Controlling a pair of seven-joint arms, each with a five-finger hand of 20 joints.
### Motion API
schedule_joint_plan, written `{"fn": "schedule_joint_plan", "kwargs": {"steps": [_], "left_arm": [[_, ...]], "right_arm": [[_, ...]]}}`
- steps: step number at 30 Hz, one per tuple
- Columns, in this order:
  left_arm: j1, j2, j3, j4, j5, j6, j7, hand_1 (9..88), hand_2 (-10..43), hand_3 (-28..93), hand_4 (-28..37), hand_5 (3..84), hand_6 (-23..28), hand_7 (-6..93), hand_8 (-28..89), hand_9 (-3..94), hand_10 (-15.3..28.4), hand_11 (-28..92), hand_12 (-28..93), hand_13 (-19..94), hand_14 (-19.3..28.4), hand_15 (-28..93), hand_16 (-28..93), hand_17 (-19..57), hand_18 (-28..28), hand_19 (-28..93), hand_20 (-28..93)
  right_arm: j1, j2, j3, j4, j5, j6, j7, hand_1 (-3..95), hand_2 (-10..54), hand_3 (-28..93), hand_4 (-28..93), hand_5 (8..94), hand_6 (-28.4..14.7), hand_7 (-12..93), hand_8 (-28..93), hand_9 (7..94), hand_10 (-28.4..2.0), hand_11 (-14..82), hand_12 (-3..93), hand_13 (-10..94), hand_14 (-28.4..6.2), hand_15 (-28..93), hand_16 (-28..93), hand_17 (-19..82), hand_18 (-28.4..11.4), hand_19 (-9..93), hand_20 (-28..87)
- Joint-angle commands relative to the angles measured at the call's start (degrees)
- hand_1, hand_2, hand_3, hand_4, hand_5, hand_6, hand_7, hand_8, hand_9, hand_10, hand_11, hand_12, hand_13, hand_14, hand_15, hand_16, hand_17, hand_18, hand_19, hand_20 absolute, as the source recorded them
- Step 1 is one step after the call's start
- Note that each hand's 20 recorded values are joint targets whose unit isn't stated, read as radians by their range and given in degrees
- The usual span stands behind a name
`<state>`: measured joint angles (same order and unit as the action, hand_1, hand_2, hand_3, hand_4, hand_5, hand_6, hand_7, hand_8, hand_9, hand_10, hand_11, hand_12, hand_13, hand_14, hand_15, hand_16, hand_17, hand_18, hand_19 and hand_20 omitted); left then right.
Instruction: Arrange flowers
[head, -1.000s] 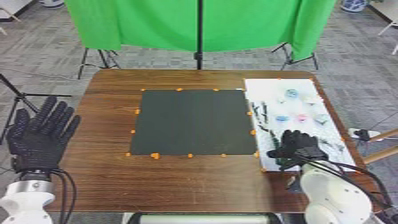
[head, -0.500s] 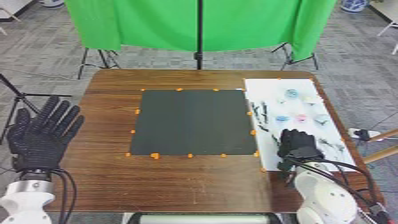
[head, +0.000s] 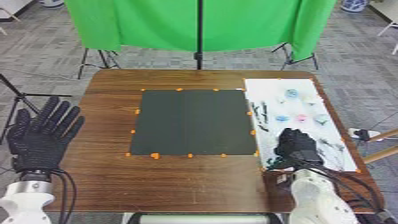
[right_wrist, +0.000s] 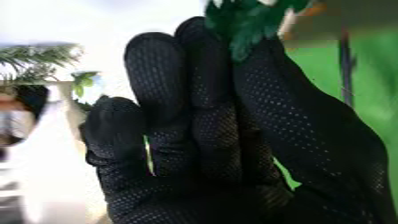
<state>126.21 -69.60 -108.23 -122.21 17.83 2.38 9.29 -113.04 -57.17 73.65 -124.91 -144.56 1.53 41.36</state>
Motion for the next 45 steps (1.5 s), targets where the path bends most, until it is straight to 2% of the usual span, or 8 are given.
{"fn": "schedule_joint_plan", "kwargs": {"steps": [1,7,10,11,14,26,40,45], "left_arm": [[1.37,0.27,-0.70,-0.01,-0.29,0.37,-0.11,22.8,10.5,72,-28.3,41.8,7.7,11.4,-9,34.3,14.6,14,10,25,16.2,30,-4,-6.2,15.5,31,11],[1.24,0.68,-0.62,0.43,-0.64,1.23,-0.14,22.8,10.5,72,-28.3,41.8,7.7,11.3,-9,34.2,14.7,14,10,25,16.2,31,-4,-6.1,15.5,31,11],[0.70,0.50,-0.79,1.84,0.22,1.25,-0.63,22.8,10.5,72,-28.3,41.8,7.7,11.3,-9,34.2,14.7,14,10,25,16.2,31,-5,-6.1,15.5,31,11],[0.99,0.48,-0.84,1.66,0.02,2.61,-0.21,22.8,10.5,72,-28.3,41.8,7.7,11.3,-9,34.2,14.7,14,10,25,16.2,31,-5,-6.0,15.4,31,11],[1.34,0.66,-1.18,1.70,-0.24,2.45,0.13,22.9,10.5,72,-28.3,41.6,7.7,11.2,-9,34.2,14.8,14,10,25,16.2,31,-5,-6.0,15.4,31,11],[-2.46,3.49,2.19,3.44,-1.18,2.49,1.47,22.9,10.5,72,-28.3,41.6,7.7,11.1,-9,34.1,14.8,14,10,25,16.2,30,-5,-5.2,14.4,29,10],[-5.17,5.57,5.93,4.28,-1.04,1.54,0.86,23.1,10.8,72,-28.3,41.9,7.9,11.0,-9,34.3,15.1,14,10,25,16.3,31,-5,-4.4,13.3,27,10],[-4.64,5.60,5.92,3.78,2.28,2.02,0.95,23.4,10.8,73,-28.3,41.9,8.0,11.1,-9,34.3,15.0,14,10,25,16.3,31,-5,-4.5,13.2,27,10]], "right_arm": [[8.94,-1.84,-4.58,-3.38,-1.37,7.34,-0.66,60.6,-9.5,79,-27,83.2,-0.7,35,19,92.4,-9.7,15.4,48.1,82,-5.2,45,48,45,-27.8,93,54],[19.14,-8.19,-11.99,2.30,-0.41,6.00,-4.65,60.2,-9.5,79,-27,83.4,-0.8,34,20,92.5,-9.8,15.2,49.0,82,-5.4,46,48,45,-28.0,93,53],[23.67,-11.53,-15.96,5.97,-0.46,4.23,-7.55,60.4,-9.5,79,-27,83.4,-0.9,34,21,92.5,-9.7,15.1,49.3,81,-5.5,46,49,45,-27.9,93,53],[24.96,-13.02,-16.98,7.37,-0.62,2.99,-8.72,60.6,-9.5,79,-27,83.3,-0.9,34,21,92.3,-9.7,15.1,49.4,81,-5.5,46,49,45,-27.9,93,52],[28.74,-17.21,-20.16,12.19,-0.84,1.20,-11.44,60.7,-9.5,78,-27,83.1,-0.8,34,21,92.1,-9.6,15.1,49.4,81,-5.5,46,49,45,-28.0,93,52],[34.33,-29.95,-27.75,32.19,-13.03,0.92,-19.68,60.8,-9.5,78,-27,82.7,-0.7,35,21,91.8,-9.5,15.6,49.7,81,-5.5,46,48,45,-27.9,93,51],[33.01,-37.19,-29.26,39.93,-20.27,-3.72,-20.71,60.9,-9.5,78,-28,82.2,-0.7,36,20,91.7,-9.7,16.0,49.8,81,-5.7,47,49,45,-27.9,93,50],[32.62,-36.91,-29.64,40.69,-21.23,-1.86,-20.85,61.5,-9.5,77,-28,80.0,-0.9,39,19,90.7,-9.6,16.8,50.3,80,-5.7,48,49,45,-27.6,93,49]]}}
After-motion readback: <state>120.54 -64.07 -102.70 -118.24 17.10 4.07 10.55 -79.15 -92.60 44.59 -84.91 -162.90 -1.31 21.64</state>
